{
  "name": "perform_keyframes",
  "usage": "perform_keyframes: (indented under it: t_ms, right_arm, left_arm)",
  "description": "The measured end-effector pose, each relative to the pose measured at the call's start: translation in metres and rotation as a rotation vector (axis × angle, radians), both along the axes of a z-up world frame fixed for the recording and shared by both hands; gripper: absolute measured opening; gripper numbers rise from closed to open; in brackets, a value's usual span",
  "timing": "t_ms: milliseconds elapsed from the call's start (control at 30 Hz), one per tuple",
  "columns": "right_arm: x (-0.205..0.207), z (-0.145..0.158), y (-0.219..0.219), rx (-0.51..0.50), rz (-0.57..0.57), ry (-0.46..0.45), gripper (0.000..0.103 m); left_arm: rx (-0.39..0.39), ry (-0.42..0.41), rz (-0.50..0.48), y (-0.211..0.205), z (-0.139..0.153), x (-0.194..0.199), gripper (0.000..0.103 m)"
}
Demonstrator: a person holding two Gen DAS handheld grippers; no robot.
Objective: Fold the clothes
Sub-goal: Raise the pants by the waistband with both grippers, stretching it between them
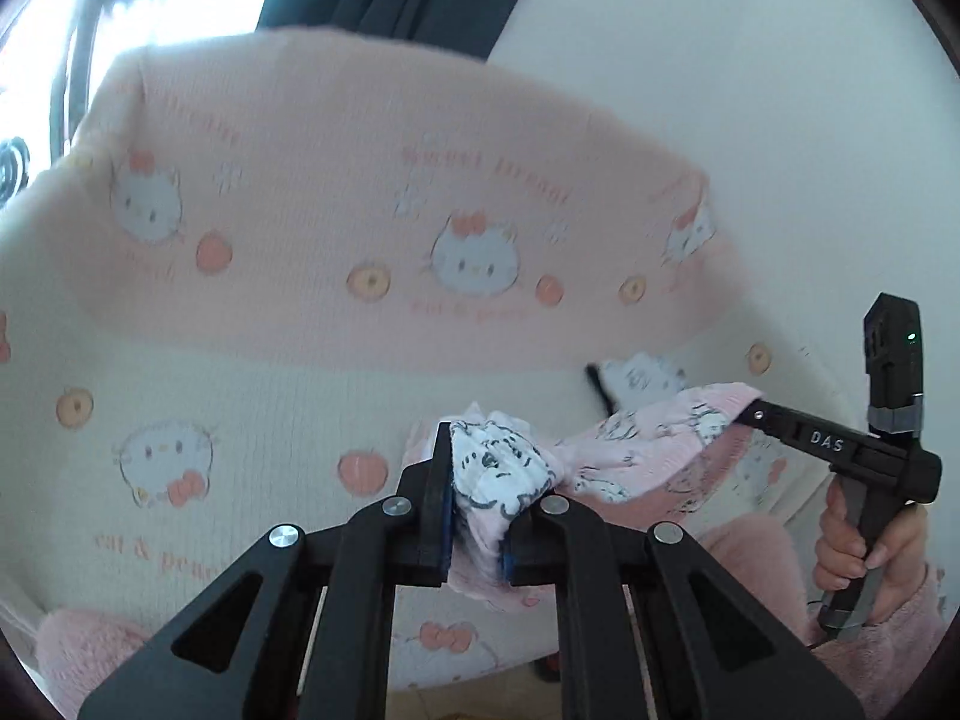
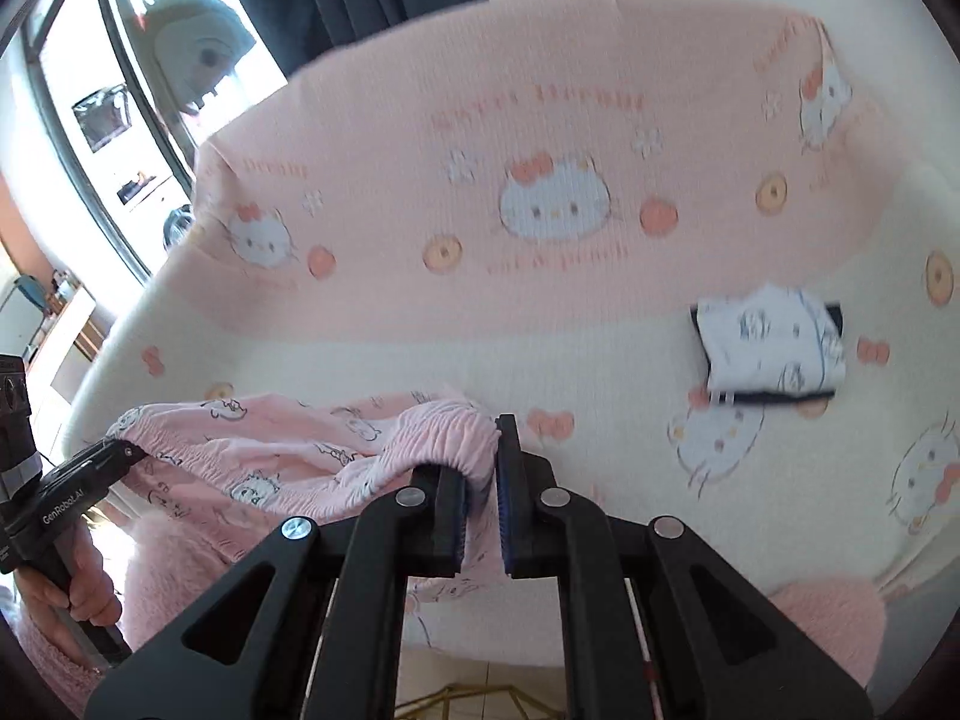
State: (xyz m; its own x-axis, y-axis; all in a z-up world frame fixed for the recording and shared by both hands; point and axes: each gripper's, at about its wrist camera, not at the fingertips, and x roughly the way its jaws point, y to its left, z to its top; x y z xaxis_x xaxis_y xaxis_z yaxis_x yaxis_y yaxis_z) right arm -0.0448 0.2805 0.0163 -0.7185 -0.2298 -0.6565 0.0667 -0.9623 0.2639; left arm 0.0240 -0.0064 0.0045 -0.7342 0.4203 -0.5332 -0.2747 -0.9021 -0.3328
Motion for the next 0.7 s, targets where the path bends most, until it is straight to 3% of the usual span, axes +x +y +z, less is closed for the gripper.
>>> perform_keyframes:
  t_ms: [67,133,233,333,533,633,700]
  right_arm:
    - [0.012,0.035,0.0,-0.033,-0.001,0.085,0.007]
    - [0.024,0.063,-0.002,-0.05,-0.006,0.152,0.007]
    - [0.02,0.072,-0.008,0.036,-0.02,0.151,0.008]
    - [0.0,0.071,-0.005,0.013,-0.028,0.108,0.008]
    - [0.02,0.121,-0.011,0.032,-0.062,0.329,0.008]
    - [0.024,0.118,-0.007,-0.006,-0.045,0.324,0.008]
    - [0.022,0.099,-0.008,0.009,-0.034,0.272,0.009]
  left_arm:
    - [0.048,0.106,-0.028,-0.006,0.045,0.009,0.009]
    - [0.062,0.167,-0.044,-0.01,0.068,0.017,0.009]
    - [-0.049,0.159,0.007,-0.003,0.071,0.0,0.009]
    - [-0.075,0.194,0.021,0.002,0.089,-0.007,0.009]
    - [-0.088,0.285,0.061,0.002,0.128,-0.007,0.009]
    - [-0.07,0.214,0.083,-0.011,0.11,-0.009,0.009]
    - [-0.089,0.093,0.095,-0.015,0.074,-0.018,0.009]
